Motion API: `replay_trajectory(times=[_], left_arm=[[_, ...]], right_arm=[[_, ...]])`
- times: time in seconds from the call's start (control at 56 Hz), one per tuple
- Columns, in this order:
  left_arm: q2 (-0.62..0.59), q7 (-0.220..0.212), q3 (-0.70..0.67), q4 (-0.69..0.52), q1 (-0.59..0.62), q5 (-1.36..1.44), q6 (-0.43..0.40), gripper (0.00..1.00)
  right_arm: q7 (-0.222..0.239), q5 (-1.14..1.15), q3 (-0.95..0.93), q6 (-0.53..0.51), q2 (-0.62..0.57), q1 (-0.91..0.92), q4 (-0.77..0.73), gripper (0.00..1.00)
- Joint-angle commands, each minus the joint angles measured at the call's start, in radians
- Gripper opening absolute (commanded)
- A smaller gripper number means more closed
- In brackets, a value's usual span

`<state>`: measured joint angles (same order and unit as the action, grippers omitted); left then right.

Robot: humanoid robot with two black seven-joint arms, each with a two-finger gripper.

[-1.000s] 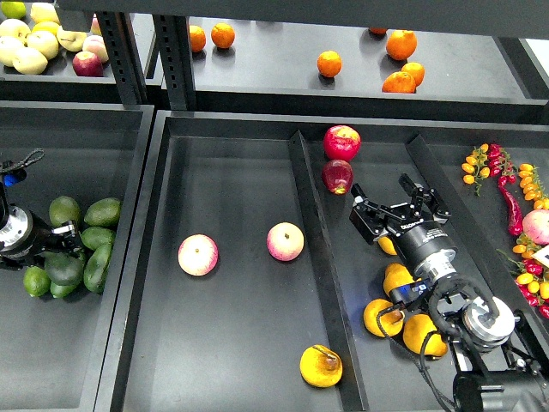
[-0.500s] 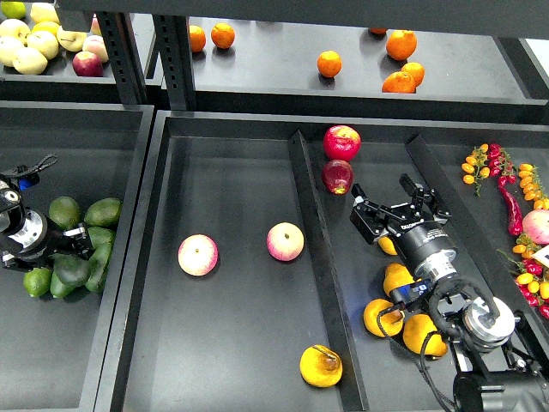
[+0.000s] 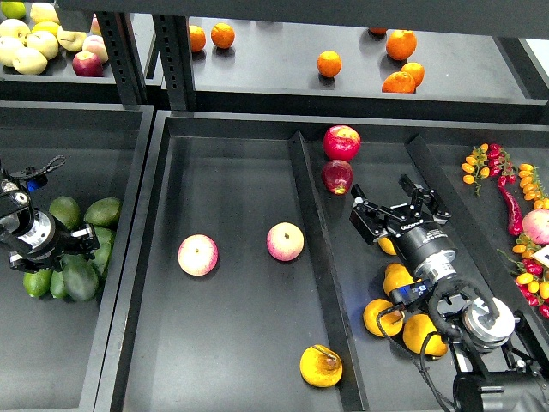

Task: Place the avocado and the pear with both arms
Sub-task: 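Carry the avocado into the green avocado bin and release it, then withdraw the left gripper back over the middle bin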

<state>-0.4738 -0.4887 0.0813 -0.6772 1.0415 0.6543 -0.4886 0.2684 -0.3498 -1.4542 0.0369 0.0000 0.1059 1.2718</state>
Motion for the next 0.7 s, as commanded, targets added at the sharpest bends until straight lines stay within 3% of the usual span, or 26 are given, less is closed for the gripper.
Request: replay_trajectory(times=[0.0,0.125,0.321,0.554,0.679], left_arm=[[0.000,0.000,0.000,-0.007,0.006,0.001,0.000,0.80],[-0.009,0.000,-0.021,-0.015,0.022,-0.002,0.000,0.86],[-0.063,0.000,-0.257,-0.018,0.022,-0.024,0.000,0.97],[-0.069,0.000,-0.538,-0.013,-0.038,-0.235,0.000,0.98],[-0.062,0.000,-0.708,-0.048,-0.139,-0.372,0.000,0.98]], right_arm=[[0.000,0.000,0.002,0.000,0.000,0.000,0.000,1.00],[0.000,0.000,0.011,0.000,0.000,0.000,0.000,1.00],[0.000,0.000,0.014,0.000,0.000,0.000,0.000,1.00],[0.000,0.000,0.014,0.003,0.000,0.001,-0.002,1.00],[0.000,0.000,0.014,0.003,0.000,0.000,-0.002,1.00]])
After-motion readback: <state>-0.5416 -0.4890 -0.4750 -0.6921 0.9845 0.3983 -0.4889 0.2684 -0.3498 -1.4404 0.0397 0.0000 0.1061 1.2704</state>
